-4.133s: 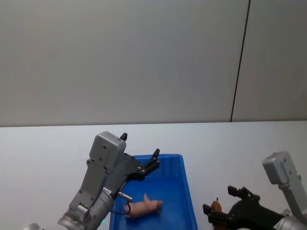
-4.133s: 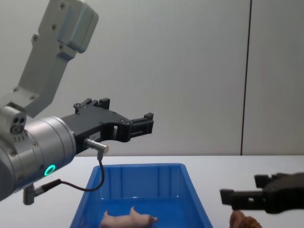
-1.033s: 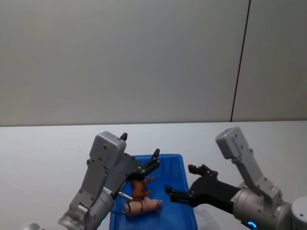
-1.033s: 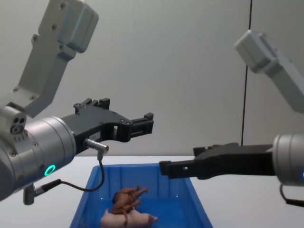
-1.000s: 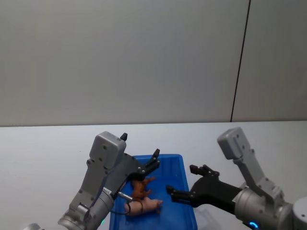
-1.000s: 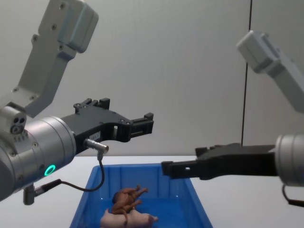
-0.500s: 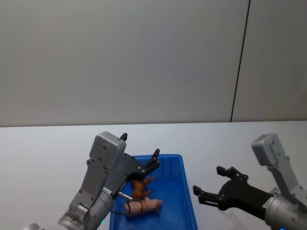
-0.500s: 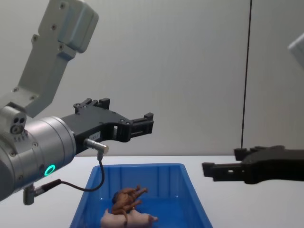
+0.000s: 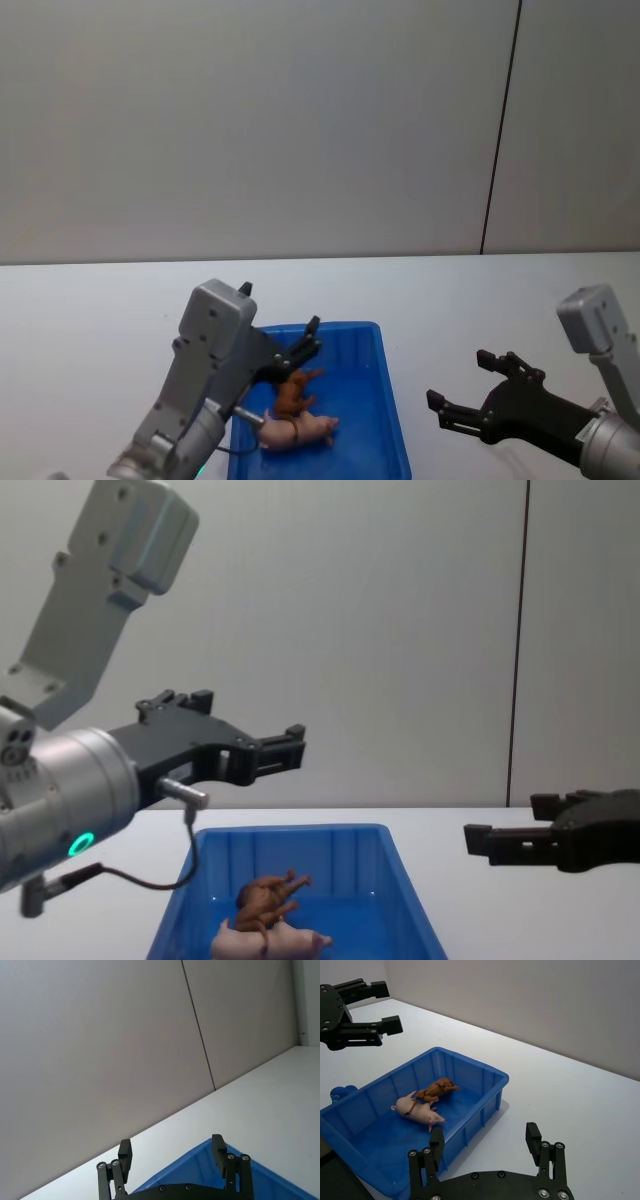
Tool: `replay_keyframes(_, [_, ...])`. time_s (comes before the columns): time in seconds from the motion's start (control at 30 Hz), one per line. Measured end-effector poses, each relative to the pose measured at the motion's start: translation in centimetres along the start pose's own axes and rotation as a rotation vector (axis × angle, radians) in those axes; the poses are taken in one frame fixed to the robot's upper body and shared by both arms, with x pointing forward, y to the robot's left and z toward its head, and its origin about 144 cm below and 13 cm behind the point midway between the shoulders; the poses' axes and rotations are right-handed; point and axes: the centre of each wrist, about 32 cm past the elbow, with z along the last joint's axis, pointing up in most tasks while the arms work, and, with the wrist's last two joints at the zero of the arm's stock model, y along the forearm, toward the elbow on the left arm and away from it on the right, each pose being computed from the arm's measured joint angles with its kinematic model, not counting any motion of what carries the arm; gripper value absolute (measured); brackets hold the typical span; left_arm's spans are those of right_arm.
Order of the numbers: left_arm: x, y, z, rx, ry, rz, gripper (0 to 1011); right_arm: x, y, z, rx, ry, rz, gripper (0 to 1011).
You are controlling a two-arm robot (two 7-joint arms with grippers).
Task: Pick up the two dolls from the table and place them into the box.
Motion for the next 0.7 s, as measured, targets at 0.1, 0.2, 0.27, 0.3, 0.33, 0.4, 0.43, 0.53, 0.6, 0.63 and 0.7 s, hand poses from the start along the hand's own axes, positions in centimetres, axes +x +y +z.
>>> replay_keyframes(0.1, [0.1, 0.5, 0.0, 0.015, -0.007, 0.016, 1001, 0.1, -0.2, -0.1, 0.000, 0.000, -0.002, 1001])
replay_keyframes(0.2, [0.2, 1.5, 0.0, 0.043, -0.016, 0.048, 1001, 0.1, -0.3, -0.1, 0.001, 0.000, -0.006, 1001])
replay_keyframes(0.27, [0.4, 2.2, 0.0, 0.066, -0.015, 0.073, 1001, 0.2, -0.4, -0.1, 0.001, 0.000, -0.006, 1001])
replay_keyframes(0.3, [0.4, 2.5, -0.1, 0.074, -0.014, 0.079, 1001, 0.2, -0.4, -0.1, 0.001, 0.000, -0.007, 1001])
replay_keyframes(0.33, [0.4, 2.8, -0.1, 0.082, -0.012, 0.087, 1001, 0.2, -0.5, -0.1, 0.001, 0.000, -0.007, 1001])
replay_keyframes(0.4, [0.7, 3.8, -0.2, 0.109, -0.007, 0.109, 1001, 0.2, -0.5, -0.2, 0.002, -0.001, -0.008, 1001])
replay_keyframes(0.43, [0.8, 4.1, -0.2, 0.117, -0.005, 0.115, 1001, 0.2, -0.5, -0.2, 0.002, -0.001, -0.008, 1001])
replay_keyframes(0.53, [1.1, 5.5, -0.4, 0.152, -0.001, 0.136, 1001, 0.2, -0.6, -0.2, 0.002, -0.001, -0.009, 1001])
replay_keyframes(0.6, [1.3, 6.1, -0.5, 0.168, 0.004, 0.145, 1001, 0.3, -0.6, -0.2, 0.001, -0.001, -0.009, 1001])
replay_keyframes(0.63, [1.4, 6.4, -0.6, 0.175, 0.005, 0.148, 1001, 0.3, -0.7, -0.2, 0.002, -0.001, -0.010, 1001])
replay_keyframes(0.7, [1.7, 7.4, -0.8, 0.197, 0.005, 0.151, 1001, 0.3, -0.7, -0.2, 0.002, -0.001, -0.010, 1001])
